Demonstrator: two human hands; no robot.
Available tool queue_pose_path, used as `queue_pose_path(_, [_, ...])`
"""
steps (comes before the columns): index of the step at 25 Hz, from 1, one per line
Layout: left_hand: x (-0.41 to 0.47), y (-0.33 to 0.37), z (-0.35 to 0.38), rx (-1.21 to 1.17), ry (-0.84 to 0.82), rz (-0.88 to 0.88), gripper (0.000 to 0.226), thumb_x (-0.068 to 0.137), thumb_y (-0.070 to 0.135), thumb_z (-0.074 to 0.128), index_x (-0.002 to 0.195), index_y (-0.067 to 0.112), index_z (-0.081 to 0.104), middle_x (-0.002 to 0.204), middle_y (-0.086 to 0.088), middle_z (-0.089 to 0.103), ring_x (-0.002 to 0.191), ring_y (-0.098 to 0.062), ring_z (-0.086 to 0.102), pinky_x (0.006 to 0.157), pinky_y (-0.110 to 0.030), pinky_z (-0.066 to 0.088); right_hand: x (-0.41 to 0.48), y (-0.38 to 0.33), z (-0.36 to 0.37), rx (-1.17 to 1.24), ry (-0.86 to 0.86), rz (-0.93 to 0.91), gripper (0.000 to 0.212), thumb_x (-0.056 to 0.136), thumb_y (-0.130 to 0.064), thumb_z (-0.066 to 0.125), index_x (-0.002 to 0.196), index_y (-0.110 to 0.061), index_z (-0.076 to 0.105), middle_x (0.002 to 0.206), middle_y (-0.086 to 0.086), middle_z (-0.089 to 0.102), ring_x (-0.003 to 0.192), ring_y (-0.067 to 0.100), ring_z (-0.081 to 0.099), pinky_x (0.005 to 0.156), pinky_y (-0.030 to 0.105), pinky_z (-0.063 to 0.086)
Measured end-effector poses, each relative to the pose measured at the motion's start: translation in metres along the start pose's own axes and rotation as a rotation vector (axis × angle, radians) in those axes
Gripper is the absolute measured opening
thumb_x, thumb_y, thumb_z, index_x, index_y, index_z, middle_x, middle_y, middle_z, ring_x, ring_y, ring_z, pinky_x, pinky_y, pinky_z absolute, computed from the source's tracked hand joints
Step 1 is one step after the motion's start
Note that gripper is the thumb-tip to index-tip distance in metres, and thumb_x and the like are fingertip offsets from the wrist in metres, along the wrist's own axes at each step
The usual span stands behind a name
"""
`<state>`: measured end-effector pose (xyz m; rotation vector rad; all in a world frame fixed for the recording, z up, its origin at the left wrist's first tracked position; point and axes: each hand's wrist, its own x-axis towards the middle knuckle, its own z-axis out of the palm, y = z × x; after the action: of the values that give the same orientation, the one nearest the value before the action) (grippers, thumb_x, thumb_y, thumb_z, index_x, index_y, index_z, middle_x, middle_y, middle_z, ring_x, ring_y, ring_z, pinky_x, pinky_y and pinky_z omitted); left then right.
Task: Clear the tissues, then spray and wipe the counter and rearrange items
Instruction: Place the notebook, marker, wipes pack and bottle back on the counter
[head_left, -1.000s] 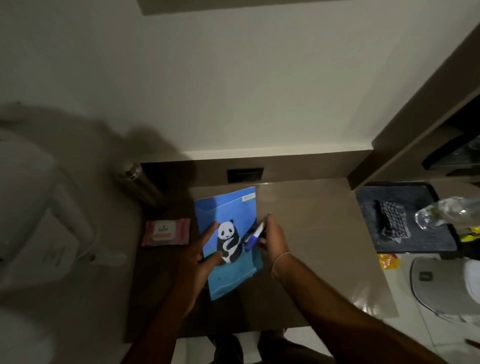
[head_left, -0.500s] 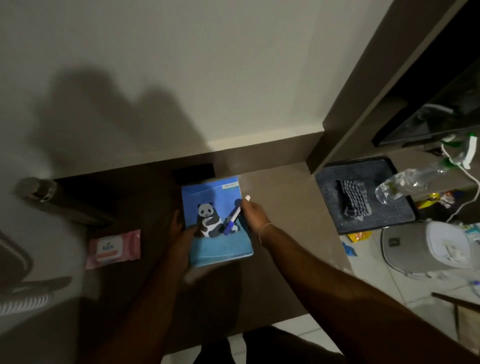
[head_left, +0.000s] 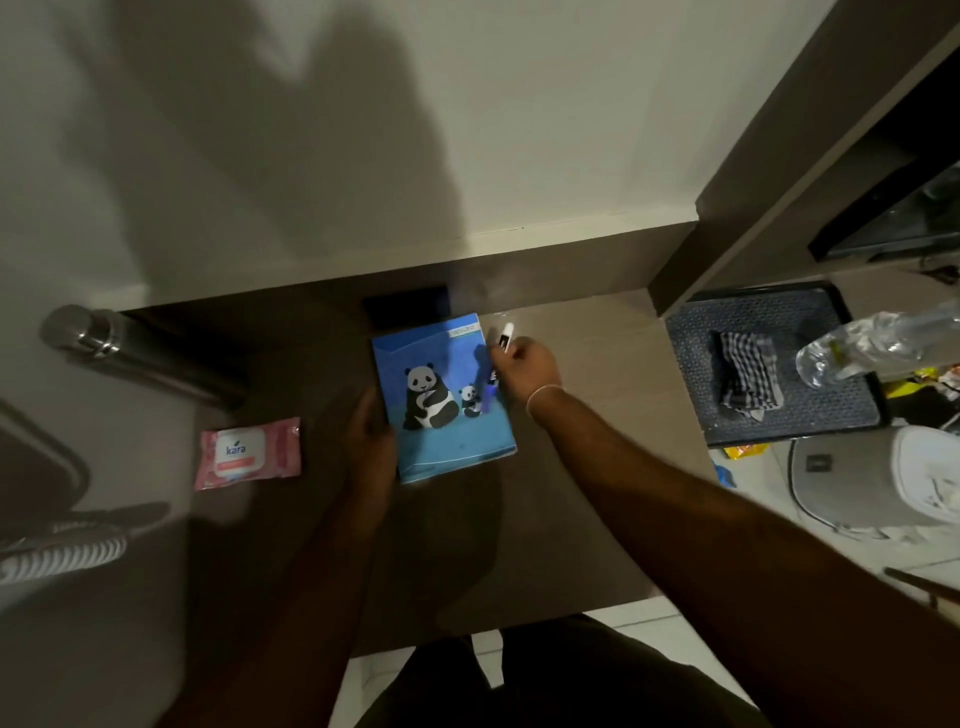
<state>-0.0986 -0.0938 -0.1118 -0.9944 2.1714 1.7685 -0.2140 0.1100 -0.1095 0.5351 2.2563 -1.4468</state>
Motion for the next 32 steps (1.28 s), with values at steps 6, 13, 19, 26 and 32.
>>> queue_pose_path(6, [-0.031, -0.038, -0.059, 0.600, 0.228, 0.202, 0.066, 0.105, 0.041, 0.034, 0.142, -0.011, 0.051, 0.149, -0.036, 0.049, 0.142, -0.052, 0.046, 0.124, -0.044, 0.031, 0.038, 0.000, -0.031, -0.547, 0.004, -0.026, 0.031, 0.087, -0.042, 0.081, 0.088, -0.014, 0.070, 0.081, 0.003, 0.068, 0.084, 0.027, 0.069, 0.072, 0.028, 0.049])
queue_pose_path(13, [0.010, -0.051, -0.147, 1.057, 0.096, 0.085, 0.082, 0.099, 0.029, 0.064, 0.164, 0.011, 0.017, 0.172, -0.018, 0.012, 0.161, -0.037, 0.011, 0.131, -0.056, 0.010, 0.043, 0.015, -0.019, -0.788, 0.021, -0.042, 0.046, 0.095, -0.052, 0.068, 0.121, -0.015, 0.073, 0.112, 0.011, 0.075, 0.096, 0.030, 0.068, 0.084, 0.036, 0.053])
queue_pose_path(19, [0.039, -0.046, -0.185, 1.298, 0.085, 0.174, 0.076, 0.093, 0.031, 0.072, 0.156, 0.008, 0.037, 0.161, -0.022, 0.037, 0.148, -0.041, 0.036, 0.125, -0.055, 0.024, 0.025, 0.022, -0.019, -0.602, 0.129, -0.029, 0.052, 0.101, -0.062, 0.049, 0.106, -0.018, 0.075, 0.098, 0.007, 0.076, 0.096, 0.029, 0.072, 0.093, 0.042, 0.059])
queue_pose_path(26, [-0.016, -0.031, -0.160, 1.143, 0.060, 0.246, 0.094, 0.072, 0.061, 0.079, 0.149, 0.016, 0.049, 0.152, -0.020, 0.048, 0.141, -0.045, 0.045, 0.120, -0.057, 0.034, -0.032, 0.071, -0.038, -0.437, 0.233, 0.032, 0.037, 0.108, -0.043, 0.048, 0.109, -0.014, 0.070, 0.094, 0.008, 0.071, 0.095, 0.026, 0.070, 0.094, 0.042, 0.056])
queue_pose_path(32, [-0.096, -0.043, -0.041, 1.074, -0.229, 0.790, 0.069, 0.083, 0.085, 0.048, 0.122, 0.031, 0.067, 0.118, 0.007, 0.071, 0.108, -0.020, 0.070, 0.109, -0.046, 0.048, -0.064, 0.095, -0.034, -0.501, 0.221, -0.016, 0.039, 0.108, -0.045, 0.048, 0.112, -0.014, 0.071, 0.104, 0.009, 0.070, 0.096, 0.029, 0.069, 0.085, 0.034, 0.049])
